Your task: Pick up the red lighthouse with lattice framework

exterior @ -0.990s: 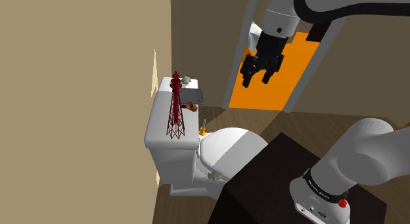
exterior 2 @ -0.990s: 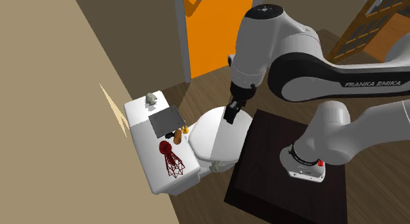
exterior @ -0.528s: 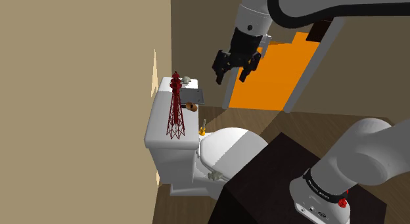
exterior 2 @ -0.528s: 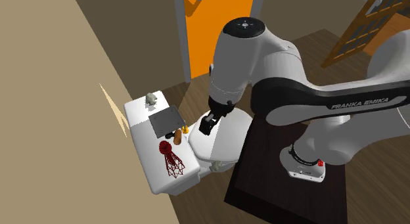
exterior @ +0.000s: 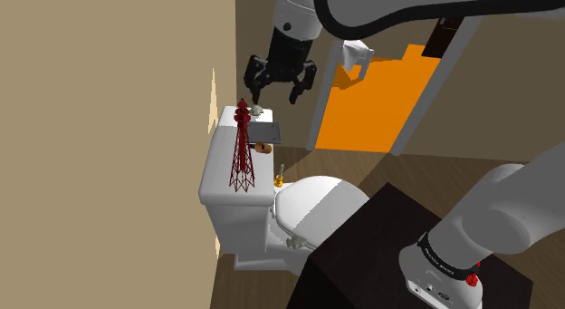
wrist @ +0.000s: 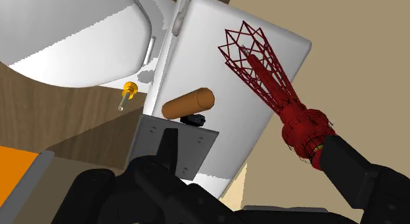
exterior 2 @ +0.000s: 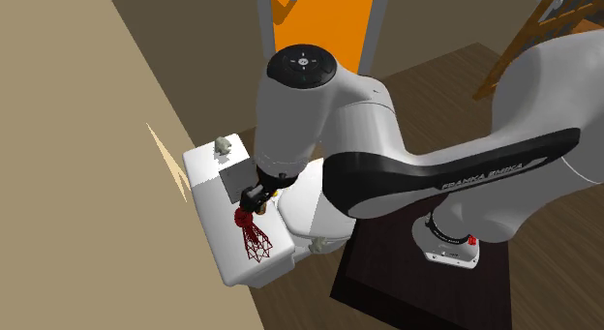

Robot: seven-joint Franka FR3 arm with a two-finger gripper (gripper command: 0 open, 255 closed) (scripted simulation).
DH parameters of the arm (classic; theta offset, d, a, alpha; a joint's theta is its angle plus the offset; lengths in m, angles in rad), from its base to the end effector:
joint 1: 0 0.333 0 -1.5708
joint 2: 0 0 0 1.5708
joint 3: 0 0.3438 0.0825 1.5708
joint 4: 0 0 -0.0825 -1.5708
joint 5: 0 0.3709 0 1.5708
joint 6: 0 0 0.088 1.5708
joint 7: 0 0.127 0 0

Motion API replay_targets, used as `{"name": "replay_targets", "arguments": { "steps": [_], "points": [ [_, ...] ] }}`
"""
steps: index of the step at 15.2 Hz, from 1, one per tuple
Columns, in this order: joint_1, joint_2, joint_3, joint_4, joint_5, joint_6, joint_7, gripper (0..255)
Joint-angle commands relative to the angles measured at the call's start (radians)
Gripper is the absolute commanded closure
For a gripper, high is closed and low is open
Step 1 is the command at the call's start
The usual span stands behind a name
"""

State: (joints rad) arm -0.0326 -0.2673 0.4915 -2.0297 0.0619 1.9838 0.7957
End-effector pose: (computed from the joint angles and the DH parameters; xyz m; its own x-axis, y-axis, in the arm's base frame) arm 0.4273 0.2425 0.5750 0.9181 -0.3535 0.1796 -0.3422 -0.9352 -0.0911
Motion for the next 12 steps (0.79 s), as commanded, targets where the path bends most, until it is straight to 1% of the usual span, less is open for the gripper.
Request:
{"name": "replay_targets", "arguments": {
  "steps": [1,4,5,12],
  "points": [
    [-0.011,0.073,0.040,0.072,-0.056,0.019,0.076,0],
    [-0.013,0.186,0.093,0.189,-0.159,0.024,0.192,0],
    [-0.010,0.209,0.101,0.213,-0.182,0.022,0.215,0],
    [-0.008,0.214,0.101,0.124,-0.191,0.114,0.230,0]
  ]
}}
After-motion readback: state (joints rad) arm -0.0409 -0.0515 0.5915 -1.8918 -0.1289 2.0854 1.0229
